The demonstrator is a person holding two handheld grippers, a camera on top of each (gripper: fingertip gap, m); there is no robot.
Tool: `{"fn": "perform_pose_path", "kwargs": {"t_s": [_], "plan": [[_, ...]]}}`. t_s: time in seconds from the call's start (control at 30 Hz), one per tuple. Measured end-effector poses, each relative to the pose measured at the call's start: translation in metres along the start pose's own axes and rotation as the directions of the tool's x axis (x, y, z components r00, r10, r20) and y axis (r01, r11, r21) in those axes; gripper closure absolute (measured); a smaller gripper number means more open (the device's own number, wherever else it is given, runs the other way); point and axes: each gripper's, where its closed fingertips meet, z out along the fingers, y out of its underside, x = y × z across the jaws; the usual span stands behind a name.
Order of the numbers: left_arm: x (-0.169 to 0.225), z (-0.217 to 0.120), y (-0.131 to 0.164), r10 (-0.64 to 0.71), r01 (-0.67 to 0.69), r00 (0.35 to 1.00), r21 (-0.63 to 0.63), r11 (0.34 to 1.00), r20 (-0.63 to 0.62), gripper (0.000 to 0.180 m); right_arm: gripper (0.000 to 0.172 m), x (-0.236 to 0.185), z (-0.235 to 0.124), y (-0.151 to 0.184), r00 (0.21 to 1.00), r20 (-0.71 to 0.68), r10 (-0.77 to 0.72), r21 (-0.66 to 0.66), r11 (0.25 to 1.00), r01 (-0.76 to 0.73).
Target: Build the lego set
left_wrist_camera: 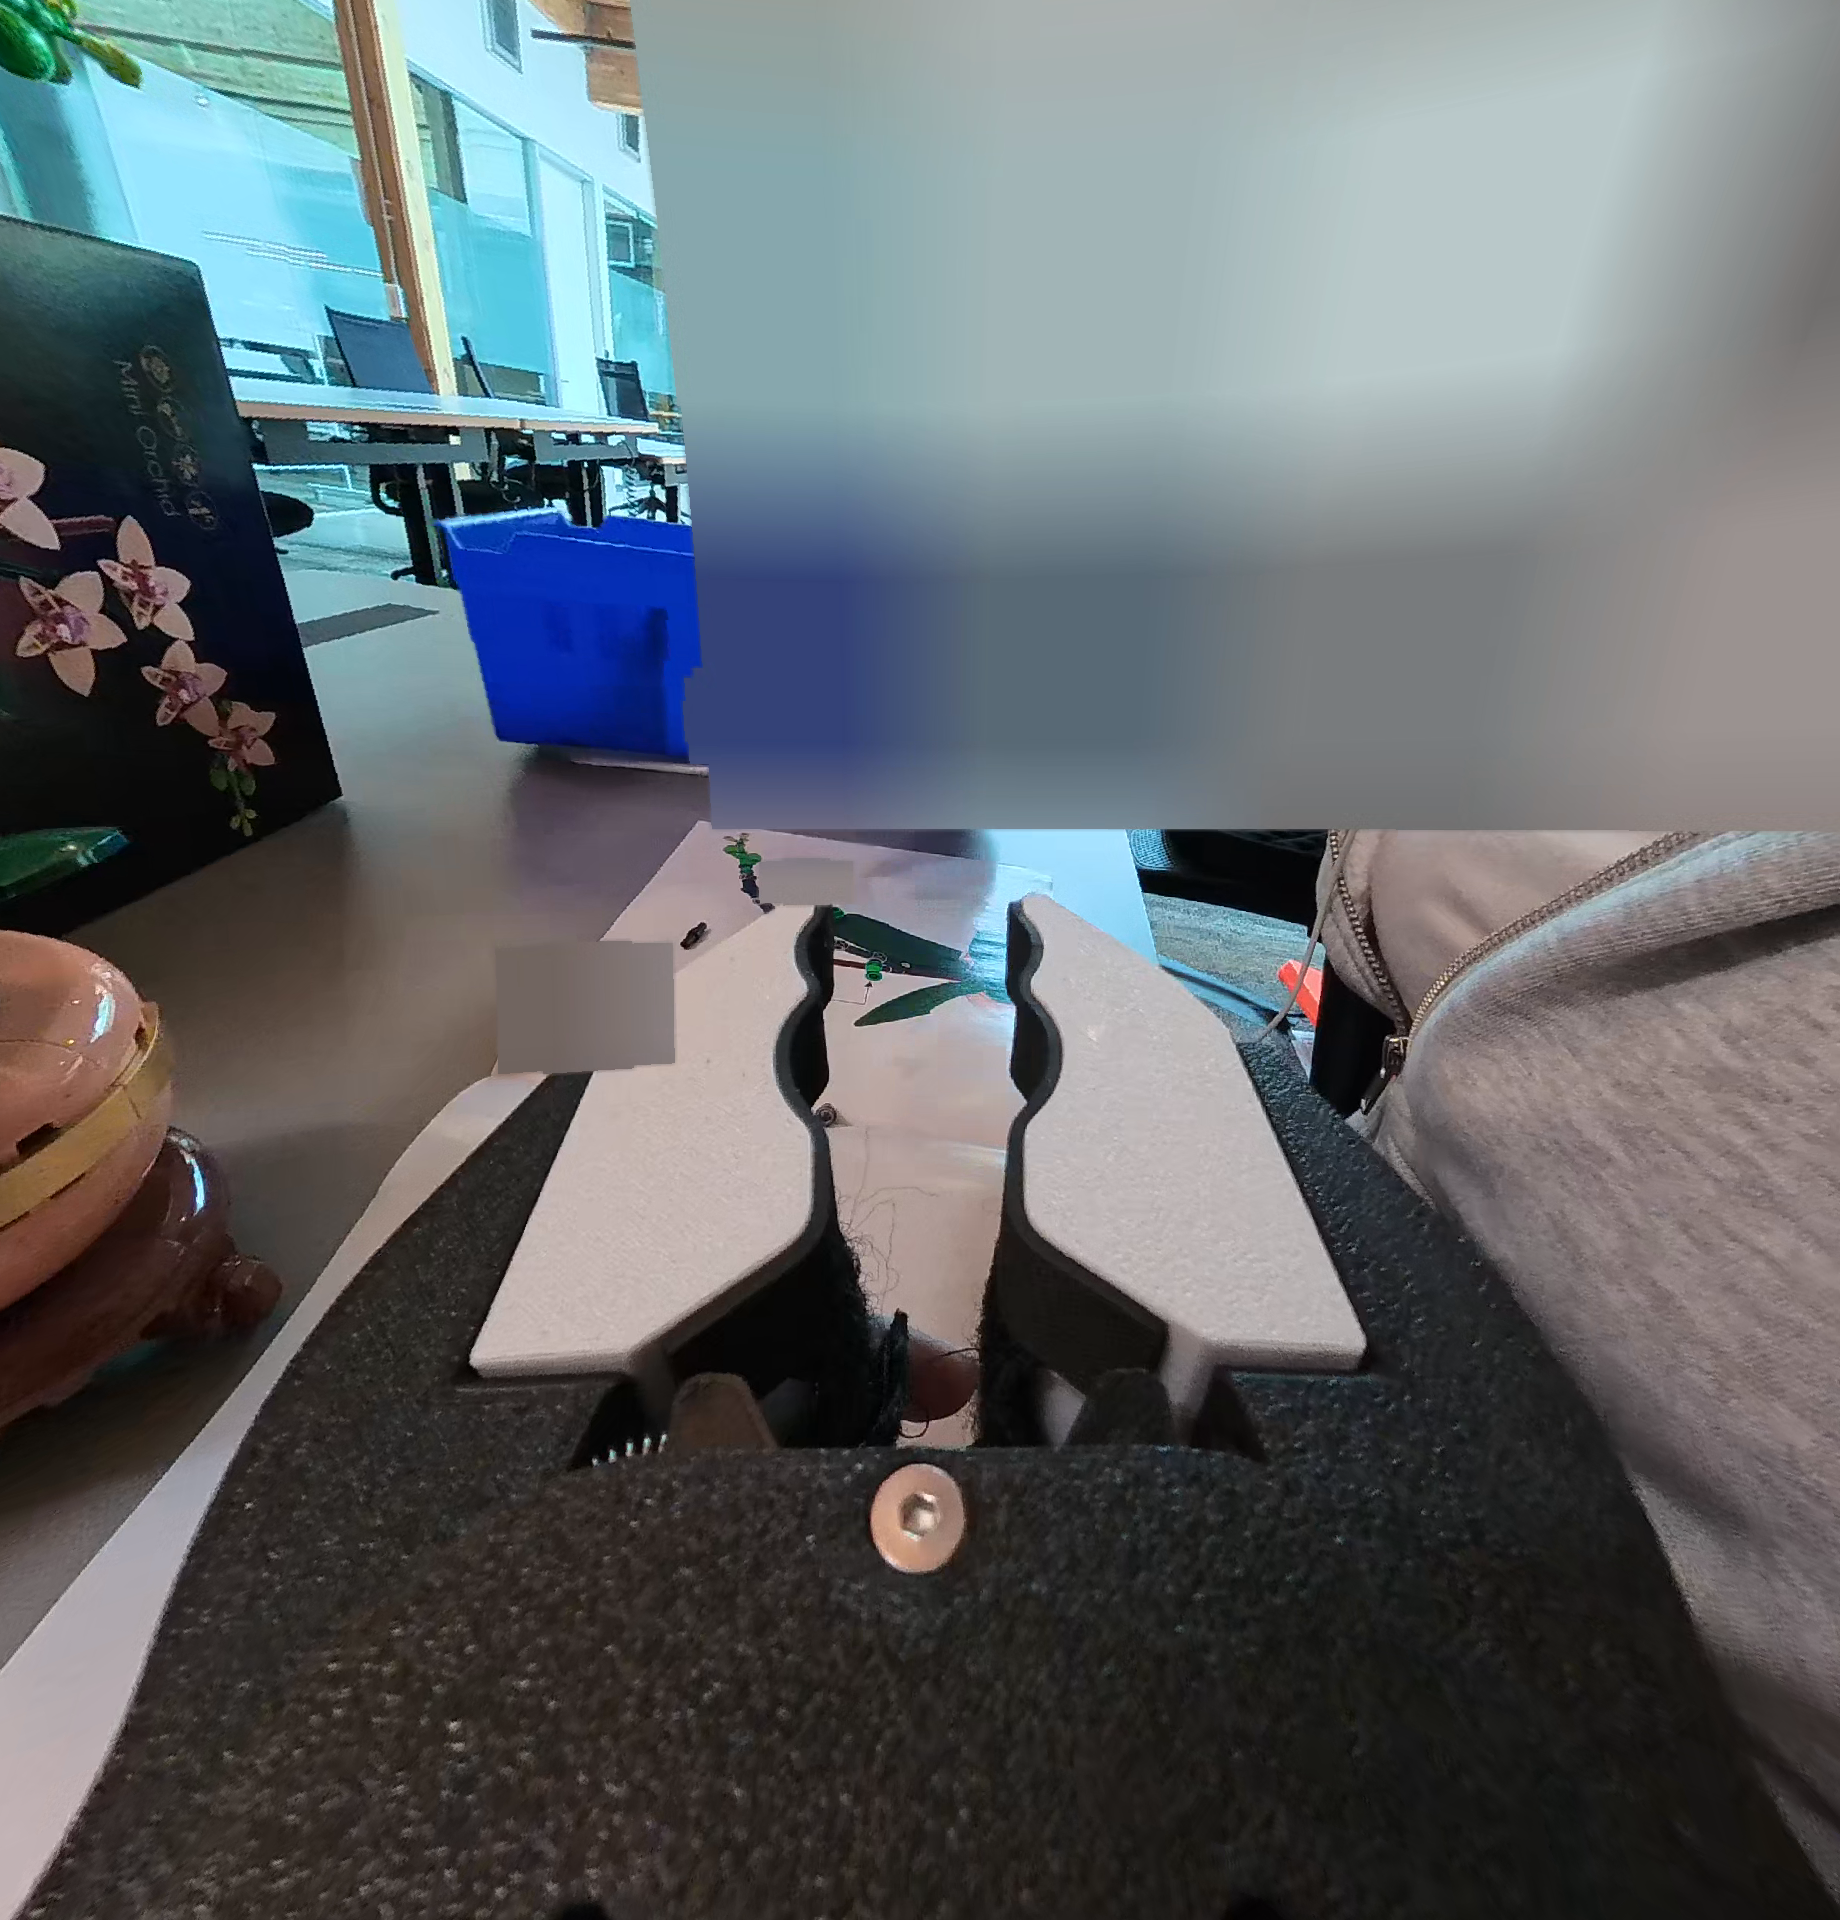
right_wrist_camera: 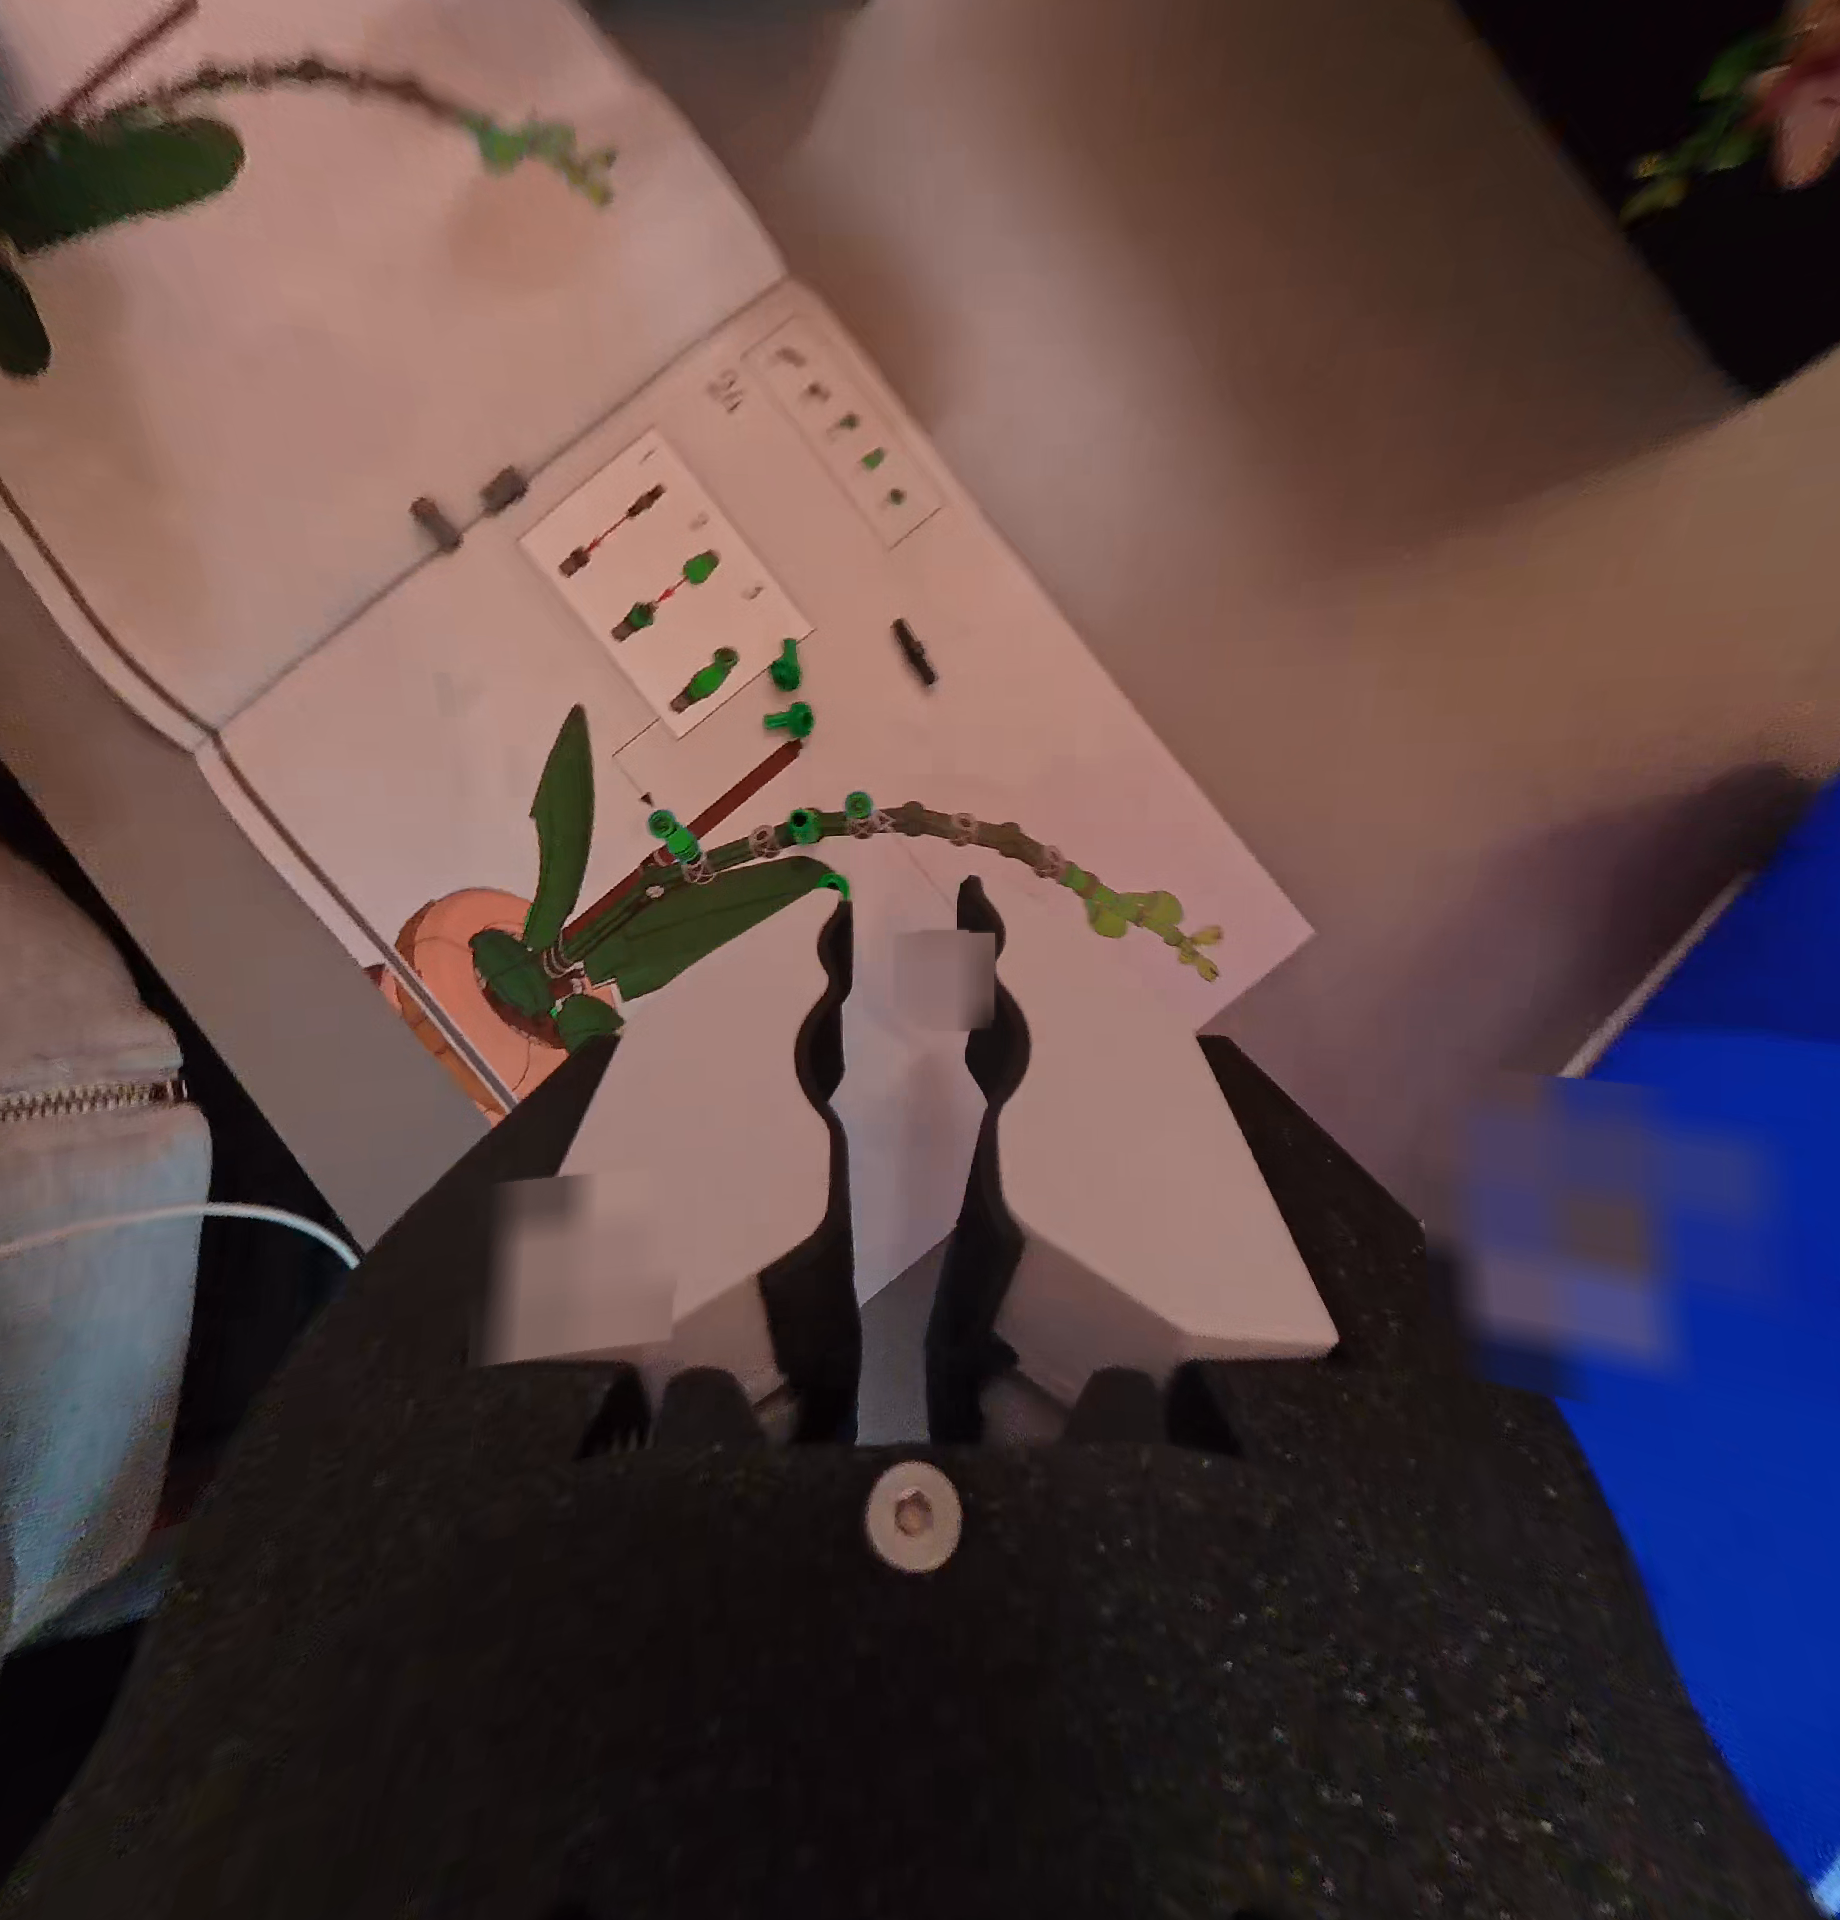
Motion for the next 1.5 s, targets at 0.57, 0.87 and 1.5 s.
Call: {"fn": "perform_pose_path", "kwargs": {"t_s": [0.57,0.87,1.5], "plan": [[0.007,0.003,-0.015,0.014,-0.014,1.0,0.052,0.999,-0.002,0.146,0.141,0.093,-0.101,0.077,0.86,-0.449,0.243,0.094,0.97,-0.225],[0.016,0.003,-0.021,0.018,-0.016,1.0,0.071,0.997,-0.024,0.146,0.166,0.095,-0.095,0.086,0.688,-0.611,0.392,0.165,0.913,-0.374],[0.0,-0.006,-0.025,0.073,-0.085,0.99,0.096,0.992,0.124,0.141,0.154,-0.001,-0.288,-0.083,0.869,-0.48,0.121,0.829,0.387,0.404]]}}
